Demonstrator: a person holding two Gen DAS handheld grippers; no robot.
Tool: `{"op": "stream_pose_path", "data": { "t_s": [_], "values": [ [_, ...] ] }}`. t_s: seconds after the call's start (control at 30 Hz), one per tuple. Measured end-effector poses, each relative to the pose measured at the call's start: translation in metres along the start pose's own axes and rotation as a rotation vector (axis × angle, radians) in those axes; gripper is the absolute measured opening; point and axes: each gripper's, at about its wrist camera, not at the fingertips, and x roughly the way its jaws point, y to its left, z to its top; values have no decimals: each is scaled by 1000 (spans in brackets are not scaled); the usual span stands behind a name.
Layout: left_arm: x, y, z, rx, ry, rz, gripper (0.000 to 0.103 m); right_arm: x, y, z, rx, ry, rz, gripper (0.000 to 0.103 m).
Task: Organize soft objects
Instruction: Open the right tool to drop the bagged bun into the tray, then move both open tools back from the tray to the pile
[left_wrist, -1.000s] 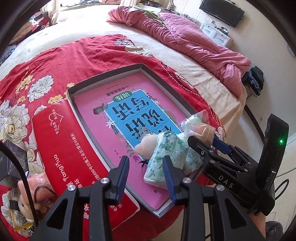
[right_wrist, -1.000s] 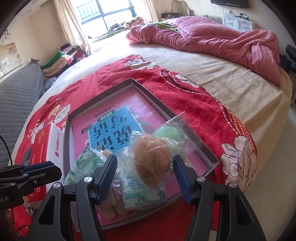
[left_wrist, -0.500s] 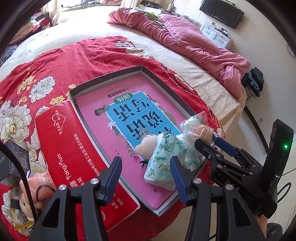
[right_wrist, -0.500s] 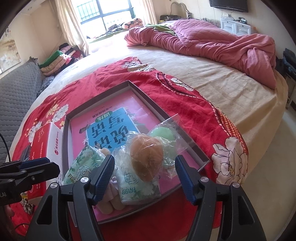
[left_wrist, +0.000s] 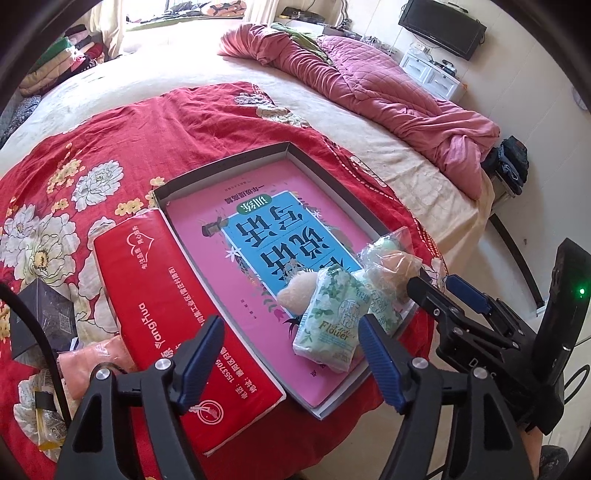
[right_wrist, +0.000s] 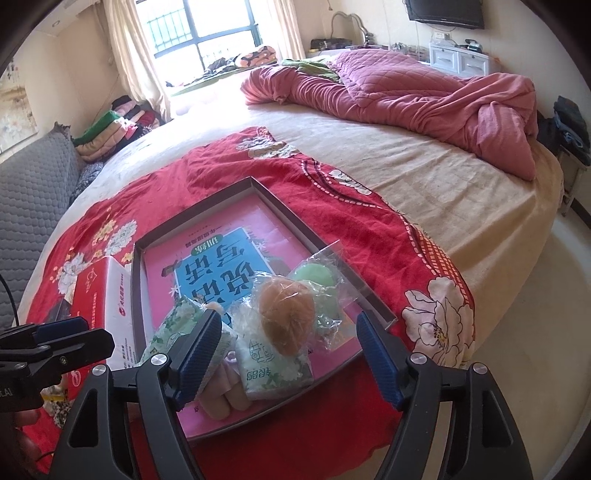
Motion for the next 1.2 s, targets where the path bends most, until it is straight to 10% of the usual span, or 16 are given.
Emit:
{"op": "stream_pose_path", "data": {
  "t_s": [1.2],
  "values": [
    [-114,87,-39,-132,-113,97,82,-86,126,15,-158,-125,137,77]
  ]
}}
